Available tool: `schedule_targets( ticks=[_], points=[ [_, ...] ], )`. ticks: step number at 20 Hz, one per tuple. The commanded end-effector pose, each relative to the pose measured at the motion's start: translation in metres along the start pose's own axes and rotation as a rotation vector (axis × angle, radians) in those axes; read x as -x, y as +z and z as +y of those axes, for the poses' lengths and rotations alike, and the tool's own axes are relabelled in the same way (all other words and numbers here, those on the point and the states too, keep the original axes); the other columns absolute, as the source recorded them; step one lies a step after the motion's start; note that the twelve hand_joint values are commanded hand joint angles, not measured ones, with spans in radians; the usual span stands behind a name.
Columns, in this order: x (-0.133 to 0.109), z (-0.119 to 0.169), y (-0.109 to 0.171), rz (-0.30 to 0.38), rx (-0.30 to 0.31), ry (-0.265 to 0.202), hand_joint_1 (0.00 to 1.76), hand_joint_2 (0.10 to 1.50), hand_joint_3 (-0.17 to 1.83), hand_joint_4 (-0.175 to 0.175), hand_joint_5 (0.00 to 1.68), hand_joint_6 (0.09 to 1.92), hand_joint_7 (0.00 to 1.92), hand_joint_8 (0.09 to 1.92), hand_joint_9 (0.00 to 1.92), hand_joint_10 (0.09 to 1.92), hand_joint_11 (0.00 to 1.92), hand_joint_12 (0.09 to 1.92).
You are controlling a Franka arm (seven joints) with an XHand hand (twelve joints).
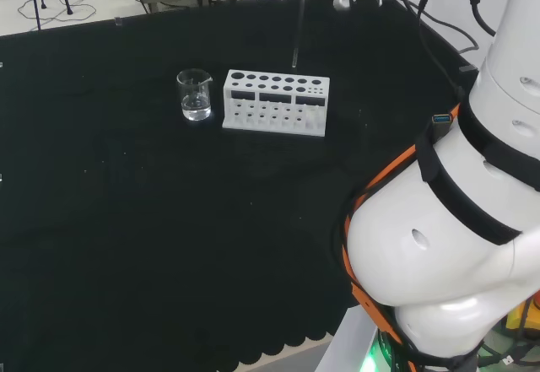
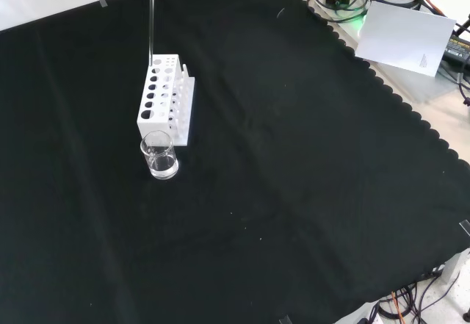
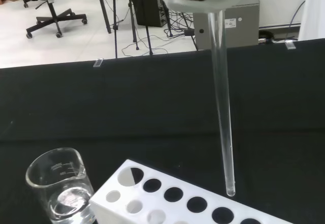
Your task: Put the glass rod back on the white test tube rack.
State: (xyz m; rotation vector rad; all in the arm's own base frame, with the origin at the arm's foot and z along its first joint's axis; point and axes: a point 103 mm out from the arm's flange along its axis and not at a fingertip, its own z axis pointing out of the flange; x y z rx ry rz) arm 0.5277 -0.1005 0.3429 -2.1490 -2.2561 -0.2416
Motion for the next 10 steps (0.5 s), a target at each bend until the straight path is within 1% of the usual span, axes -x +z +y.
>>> schedule_targets(
  ticks=[1, 6, 9, 10],
  points=[
    [-0.0053, 0.0014, 0.0007, -0.005, 0.000, -0.007, 1.30, 1.05, 0.00, -0.175, 1.19, 0.33, 1.14, 1.07, 1.72, 0.72, 1.34, 0.83],
    [-0.0120, 0.0073, 0.0073, -0.020, -0.016, -0.001, 1.30, 1.05, 0.00, -0.175, 1.19, 0.33, 1.14, 1.07, 1.72, 0.72, 1.34, 0.83],
    [-0.0119, 0.0061, 0.0088, -0.003, -0.020, -0.003, 1.30, 1.05, 0.00, -0.175, 1.19, 0.33, 1.14, 1.07, 1.72, 0.72, 1.34, 0.83],
    [-0.0102, 0.0042, 0.0094, 0.008, -0.016, -0.010, 1.30, 1.05, 0.00, -0.175, 1.19, 0.33, 1.14, 1.07, 1.72, 0.72, 1.34, 0.83]
  ],
)
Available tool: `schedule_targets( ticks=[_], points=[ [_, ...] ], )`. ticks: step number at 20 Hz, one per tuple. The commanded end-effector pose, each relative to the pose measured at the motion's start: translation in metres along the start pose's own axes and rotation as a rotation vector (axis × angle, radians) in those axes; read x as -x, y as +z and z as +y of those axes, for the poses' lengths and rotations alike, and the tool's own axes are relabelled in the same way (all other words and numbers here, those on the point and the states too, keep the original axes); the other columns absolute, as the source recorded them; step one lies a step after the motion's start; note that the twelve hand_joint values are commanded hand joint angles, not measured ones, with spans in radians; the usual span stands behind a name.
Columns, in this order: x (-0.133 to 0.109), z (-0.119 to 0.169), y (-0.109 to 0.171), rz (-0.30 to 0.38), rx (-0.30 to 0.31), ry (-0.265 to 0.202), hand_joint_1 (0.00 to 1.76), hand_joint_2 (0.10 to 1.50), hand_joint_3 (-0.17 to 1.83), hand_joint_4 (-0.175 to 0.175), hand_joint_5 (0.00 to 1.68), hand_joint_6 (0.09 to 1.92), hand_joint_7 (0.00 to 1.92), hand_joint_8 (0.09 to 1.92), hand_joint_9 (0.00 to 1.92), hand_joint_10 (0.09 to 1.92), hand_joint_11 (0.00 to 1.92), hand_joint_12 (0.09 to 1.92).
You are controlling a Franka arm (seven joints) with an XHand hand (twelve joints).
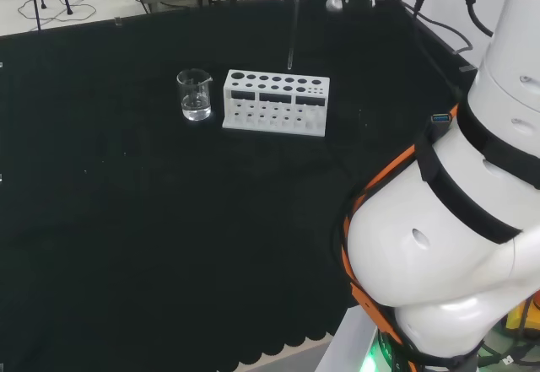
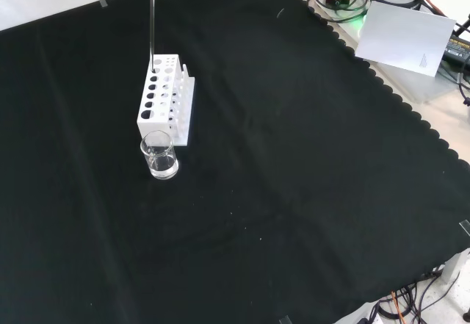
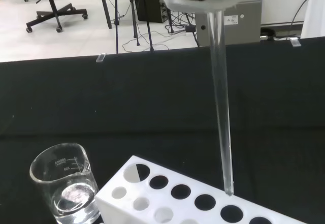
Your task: Put the glass rod back on the white test tube rack.
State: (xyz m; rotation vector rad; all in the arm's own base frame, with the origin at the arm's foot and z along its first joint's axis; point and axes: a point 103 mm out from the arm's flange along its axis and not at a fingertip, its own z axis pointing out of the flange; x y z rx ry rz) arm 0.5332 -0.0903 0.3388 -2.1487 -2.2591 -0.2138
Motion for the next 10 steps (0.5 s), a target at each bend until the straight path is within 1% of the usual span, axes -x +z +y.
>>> schedule_targets(
  ticks=[1, 6, 8, 10],
  points=[
    [-0.0017, -0.0007, 0.0049, 0.022, -0.006, -0.015, 1.30, 1.05, 0.00, -0.175, 1.19, 0.33, 1.14, 1.07, 1.72, 0.72, 1.34, 0.83],
    [0.0011, -0.0037, 0.0069, 0.029, -0.005, -0.023, 1.30, 1.05, 0.00, -0.175, 1.19, 0.33, 1.14, 1.07, 1.72, 0.72, 1.34, 0.82],
    [0.0035, -0.0074, 0.0093, 0.027, -0.007, -0.020, 1.30, 1.05, 0.00, -0.175, 1.19, 0.33, 1.14, 1.07, 1.72, 0.72, 1.34, 0.82],
    [0.0045, -0.0100, 0.0115, 0.039, -0.008, -0.031, 1.30, 1.05, 0.00, -0.175, 1.19, 0.33, 1.14, 1.07, 1.72, 0.72, 1.34, 0.82]
  ],
)
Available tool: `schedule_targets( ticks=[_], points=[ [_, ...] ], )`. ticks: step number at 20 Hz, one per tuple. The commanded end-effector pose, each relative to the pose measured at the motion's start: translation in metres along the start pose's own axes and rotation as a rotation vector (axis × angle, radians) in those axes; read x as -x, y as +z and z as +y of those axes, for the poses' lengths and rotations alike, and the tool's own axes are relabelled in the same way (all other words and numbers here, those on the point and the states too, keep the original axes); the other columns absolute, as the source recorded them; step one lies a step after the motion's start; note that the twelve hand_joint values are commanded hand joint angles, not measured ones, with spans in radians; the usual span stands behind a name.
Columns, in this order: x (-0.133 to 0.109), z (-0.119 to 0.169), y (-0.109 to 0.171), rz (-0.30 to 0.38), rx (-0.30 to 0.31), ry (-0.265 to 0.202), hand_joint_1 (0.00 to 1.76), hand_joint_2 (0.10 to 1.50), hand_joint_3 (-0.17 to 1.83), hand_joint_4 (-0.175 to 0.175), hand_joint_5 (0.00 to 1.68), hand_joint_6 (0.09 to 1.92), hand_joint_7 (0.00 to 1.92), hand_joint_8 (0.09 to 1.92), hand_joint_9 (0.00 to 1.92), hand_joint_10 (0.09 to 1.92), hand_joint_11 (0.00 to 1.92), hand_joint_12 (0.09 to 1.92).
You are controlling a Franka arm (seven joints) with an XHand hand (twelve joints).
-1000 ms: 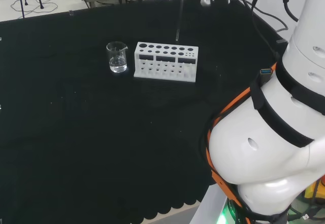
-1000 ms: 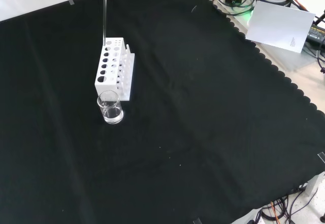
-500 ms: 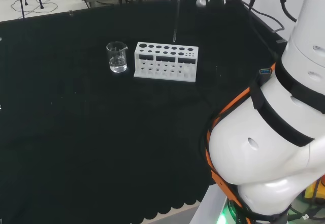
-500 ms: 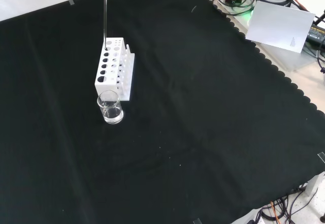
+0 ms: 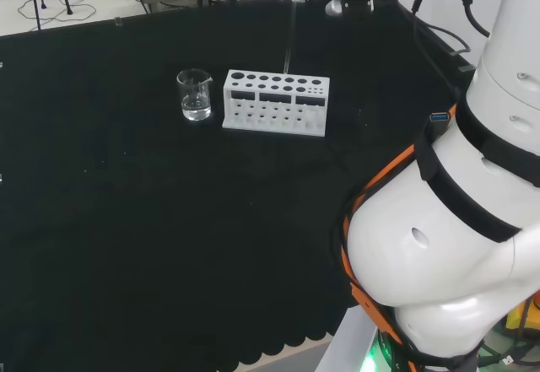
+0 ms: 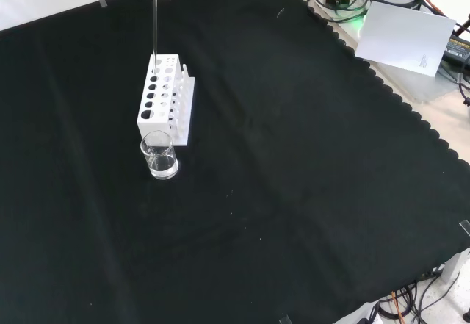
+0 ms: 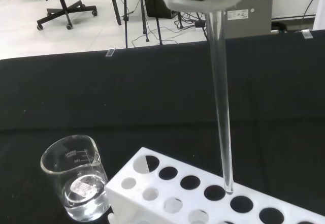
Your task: Put the glass rod back on the white test tube rack.
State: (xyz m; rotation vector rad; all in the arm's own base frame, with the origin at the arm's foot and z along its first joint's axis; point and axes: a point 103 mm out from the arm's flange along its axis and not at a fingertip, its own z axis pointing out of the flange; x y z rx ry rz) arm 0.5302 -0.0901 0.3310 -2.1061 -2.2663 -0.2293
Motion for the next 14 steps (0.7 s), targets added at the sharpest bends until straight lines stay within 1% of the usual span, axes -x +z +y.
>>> schedule_targets(
  ticks=[1, 4, 9, 14],
  points=[
    [0.0044, -0.0074, 0.0049, 0.015, -0.002, -0.012, 1.30, 1.05, 0.00, -0.175, 1.19, 0.33, 1.14, 1.07, 1.72, 0.72, 1.34, 0.82],
    [0.0010, -0.0057, 0.0069, 0.002, -0.014, -0.009, 1.30, 1.05, 0.00, -0.175, 1.19, 0.33, 1.14, 1.07, 1.72, 0.72, 1.34, 0.82],
    [0.0042, -0.0068, 0.0098, 0.006, -0.015, 0.007, 1.30, 1.05, 0.00, -0.175, 1.19, 0.33, 1.14, 1.07, 1.72, 0.72, 1.34, 0.82],
    [0.0031, -0.0041, 0.0113, 0.005, -0.020, 0.010, 1.30, 1.05, 0.00, -0.175, 1.19, 0.33, 1.14, 1.07, 1.72, 0.72, 1.34, 0.82]
  ],
)
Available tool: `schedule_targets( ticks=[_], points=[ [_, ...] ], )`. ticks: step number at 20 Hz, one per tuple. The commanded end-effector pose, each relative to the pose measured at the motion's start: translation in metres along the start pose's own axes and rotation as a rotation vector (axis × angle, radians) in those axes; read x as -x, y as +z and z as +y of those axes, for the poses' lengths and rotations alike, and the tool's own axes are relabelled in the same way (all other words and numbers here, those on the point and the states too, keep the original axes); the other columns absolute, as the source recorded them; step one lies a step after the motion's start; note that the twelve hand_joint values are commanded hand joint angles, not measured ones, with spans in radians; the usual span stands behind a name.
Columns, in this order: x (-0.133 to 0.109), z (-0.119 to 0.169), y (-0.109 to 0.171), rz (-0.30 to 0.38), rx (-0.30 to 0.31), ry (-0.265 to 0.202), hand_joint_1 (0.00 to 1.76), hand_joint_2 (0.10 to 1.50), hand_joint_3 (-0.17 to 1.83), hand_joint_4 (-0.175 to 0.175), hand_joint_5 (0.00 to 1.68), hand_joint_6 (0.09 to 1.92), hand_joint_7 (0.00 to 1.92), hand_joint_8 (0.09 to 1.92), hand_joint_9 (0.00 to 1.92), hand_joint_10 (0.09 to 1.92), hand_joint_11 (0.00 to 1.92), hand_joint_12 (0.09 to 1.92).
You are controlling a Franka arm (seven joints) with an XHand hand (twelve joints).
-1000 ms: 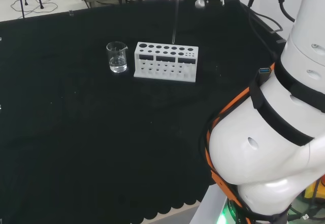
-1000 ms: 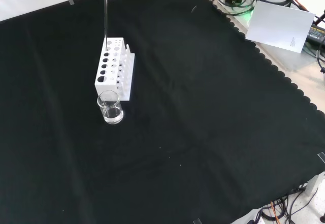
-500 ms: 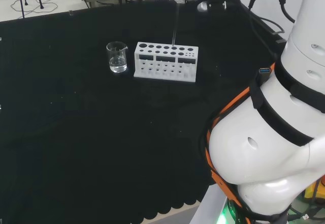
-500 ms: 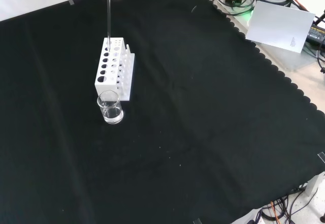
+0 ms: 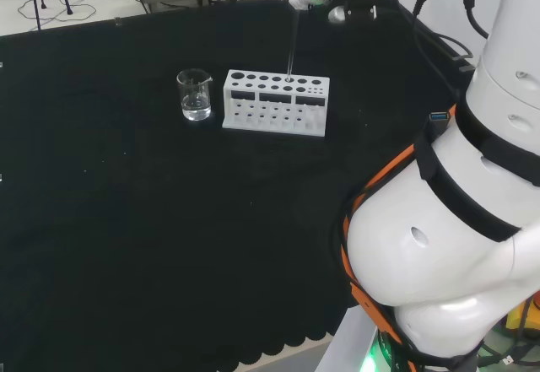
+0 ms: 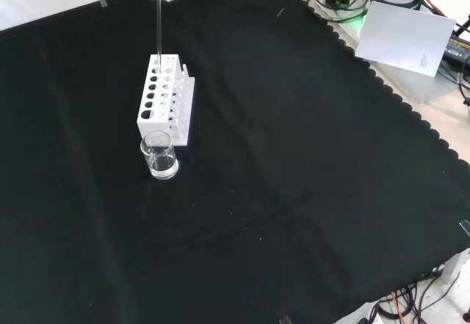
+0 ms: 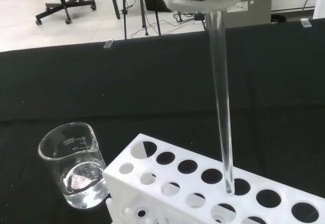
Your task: Put the glass rod back on the white test tube rack.
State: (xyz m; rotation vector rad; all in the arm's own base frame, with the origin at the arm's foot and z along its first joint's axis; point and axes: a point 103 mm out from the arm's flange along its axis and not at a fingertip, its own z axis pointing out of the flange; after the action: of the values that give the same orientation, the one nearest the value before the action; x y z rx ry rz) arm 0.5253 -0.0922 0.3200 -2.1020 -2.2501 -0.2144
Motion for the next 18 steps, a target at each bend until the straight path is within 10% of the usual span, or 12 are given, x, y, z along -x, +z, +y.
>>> schedule_targets(
  ticks=[1, 18],
  points=[
    [0.001, 0.003, 0.001, 0.003, -0.003, 0.003, 1.30, 1.05, 0.00, -0.175, 1.19, 0.33, 1.14, 1.07, 1.72, 0.72, 1.34, 0.82],
    [0.008, 0.012, 0.020, 0.017, -0.028, -0.006, 1.30, 1.05, 0.00, -0.175, 1.19, 0.33, 1.14, 1.07, 1.72, 0.72, 1.34, 0.83]
  ],
)
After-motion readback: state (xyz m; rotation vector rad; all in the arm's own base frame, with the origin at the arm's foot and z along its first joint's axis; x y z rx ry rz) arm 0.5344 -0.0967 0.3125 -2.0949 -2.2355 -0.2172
